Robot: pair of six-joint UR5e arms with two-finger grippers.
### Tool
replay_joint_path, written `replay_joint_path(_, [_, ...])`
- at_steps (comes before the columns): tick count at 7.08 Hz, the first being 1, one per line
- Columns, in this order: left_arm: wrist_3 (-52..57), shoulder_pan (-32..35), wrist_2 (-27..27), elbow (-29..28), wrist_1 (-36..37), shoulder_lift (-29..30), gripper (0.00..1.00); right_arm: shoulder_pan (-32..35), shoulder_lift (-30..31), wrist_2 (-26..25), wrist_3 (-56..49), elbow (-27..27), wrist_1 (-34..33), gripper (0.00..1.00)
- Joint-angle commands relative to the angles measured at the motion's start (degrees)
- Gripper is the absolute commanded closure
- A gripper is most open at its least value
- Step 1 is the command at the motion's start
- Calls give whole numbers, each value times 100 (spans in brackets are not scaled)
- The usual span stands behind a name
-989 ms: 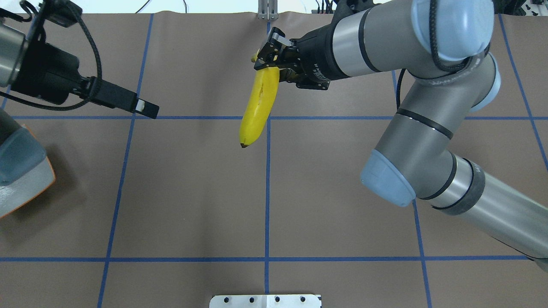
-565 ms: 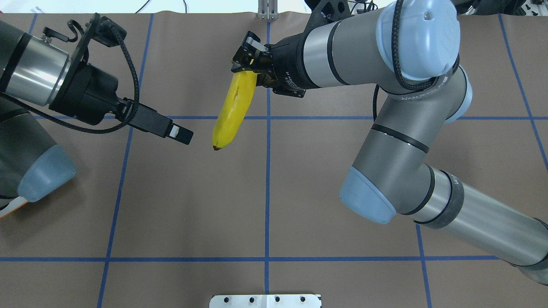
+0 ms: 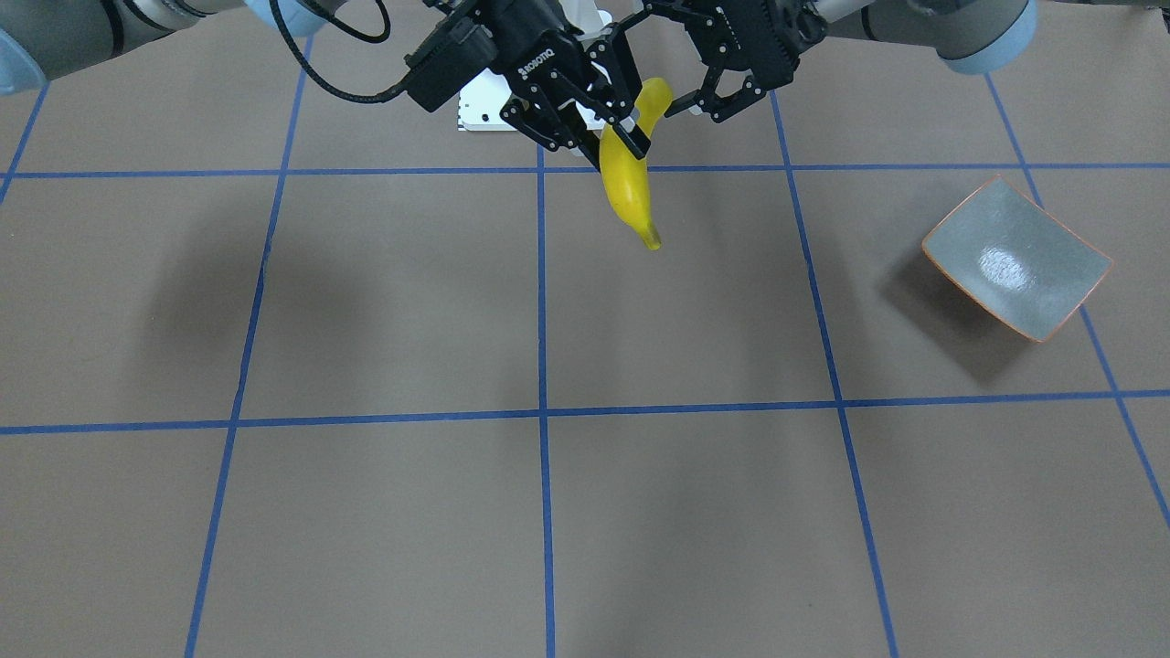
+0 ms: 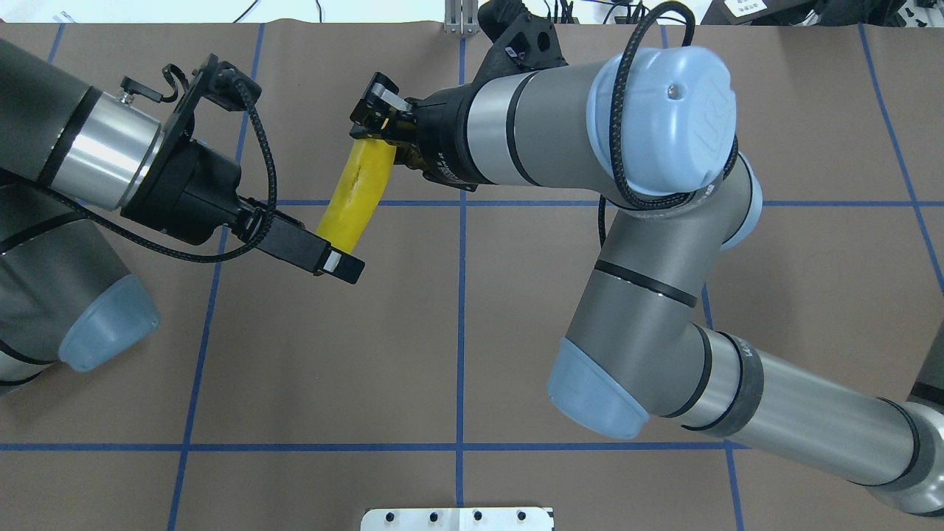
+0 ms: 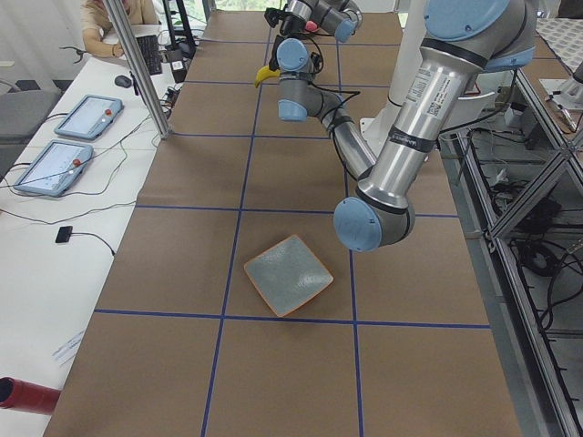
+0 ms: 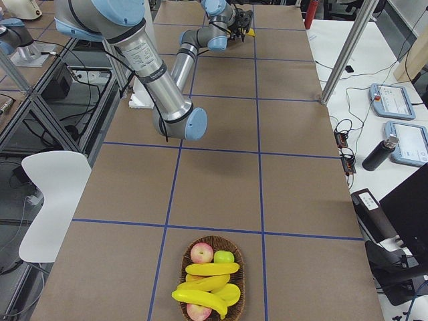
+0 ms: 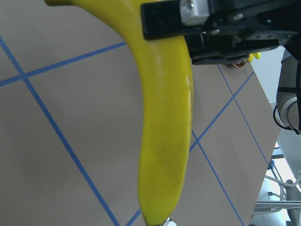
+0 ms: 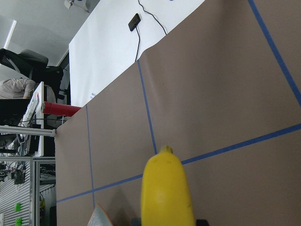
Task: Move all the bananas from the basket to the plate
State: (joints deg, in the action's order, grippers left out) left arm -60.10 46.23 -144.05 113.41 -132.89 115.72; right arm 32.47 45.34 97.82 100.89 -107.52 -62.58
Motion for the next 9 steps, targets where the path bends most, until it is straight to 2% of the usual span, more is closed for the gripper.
replay_joint_path(1, [7,-9,0,6,0,38,21,-136,-26,-123,27,-41,18,100])
replay_joint_path(2, [7,-9,18,-3,0,38,62,-145,-17,-123,28,-128,27,100])
replay_joint_path(3, [-2,0,122,-3,0,38,94,-145,27,-114,28,-199,35,100])
replay_joint_path(4, [-2,0,123,6,0,29,100,-145,53,-114,-16,-234,36,93])
replay_joint_path(5, [-89,9,123,15,0,29,100,-145,45,-227,-51,-261,36,2])
replay_joint_path(7, [-239,18,123,58,0,-5,100,-67,62,-290,-384,-383,9,0])
replay_joint_path(8, [-282,44,123,128,9,-145,100,152,349,-159,-403,-480,-8,0])
replay_joint_path(9, [-379,70,149,329,26,-686,100,450,787,25,-603,-507,-26,0])
